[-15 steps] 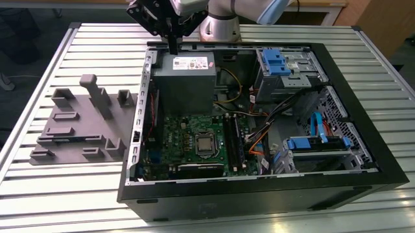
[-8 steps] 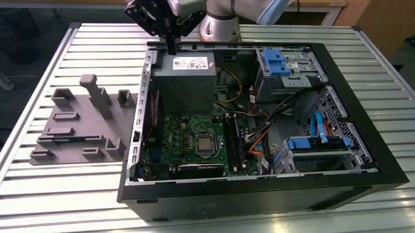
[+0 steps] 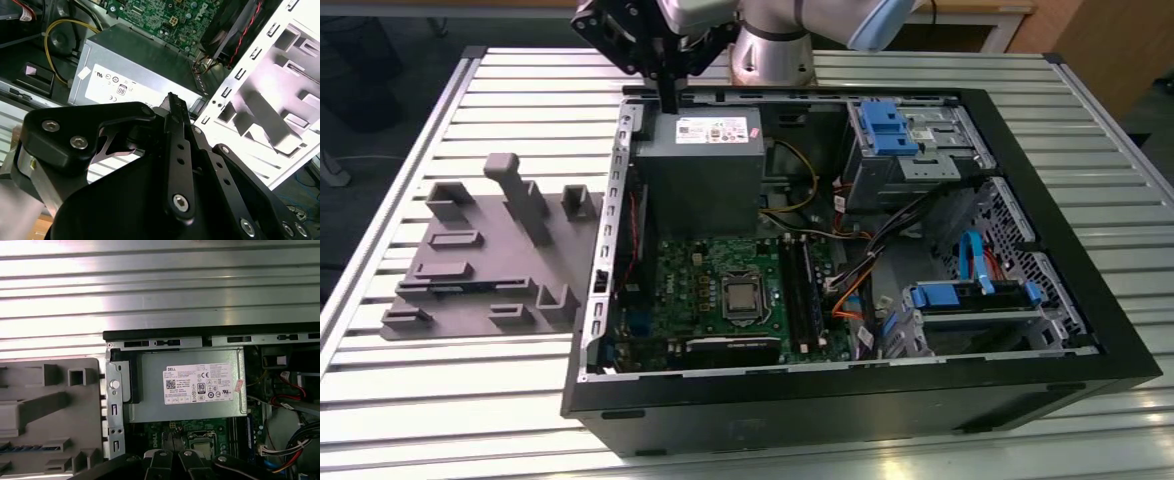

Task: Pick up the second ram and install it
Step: 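Reach for the second ram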

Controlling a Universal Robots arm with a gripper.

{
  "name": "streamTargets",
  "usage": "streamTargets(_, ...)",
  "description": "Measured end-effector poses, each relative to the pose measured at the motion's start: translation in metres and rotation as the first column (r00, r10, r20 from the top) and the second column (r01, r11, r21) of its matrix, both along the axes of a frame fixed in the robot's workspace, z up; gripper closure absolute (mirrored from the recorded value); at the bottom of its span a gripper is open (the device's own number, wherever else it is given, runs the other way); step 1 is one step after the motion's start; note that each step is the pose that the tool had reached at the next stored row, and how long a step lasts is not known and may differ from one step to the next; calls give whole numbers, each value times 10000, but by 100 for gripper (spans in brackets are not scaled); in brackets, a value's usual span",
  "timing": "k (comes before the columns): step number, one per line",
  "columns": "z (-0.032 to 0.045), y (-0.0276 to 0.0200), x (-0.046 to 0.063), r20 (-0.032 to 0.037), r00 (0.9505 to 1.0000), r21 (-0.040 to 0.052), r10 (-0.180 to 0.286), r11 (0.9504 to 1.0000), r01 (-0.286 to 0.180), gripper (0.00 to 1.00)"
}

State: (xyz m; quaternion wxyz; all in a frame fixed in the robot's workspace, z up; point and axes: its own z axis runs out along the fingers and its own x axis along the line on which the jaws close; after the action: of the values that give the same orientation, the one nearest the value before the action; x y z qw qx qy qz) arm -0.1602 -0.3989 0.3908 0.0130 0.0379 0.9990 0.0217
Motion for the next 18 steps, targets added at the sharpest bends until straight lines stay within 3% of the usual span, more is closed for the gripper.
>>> streamTargets(18, -8, 0, -102, 1, 10000, 0, 0, 10000, 0, 89)
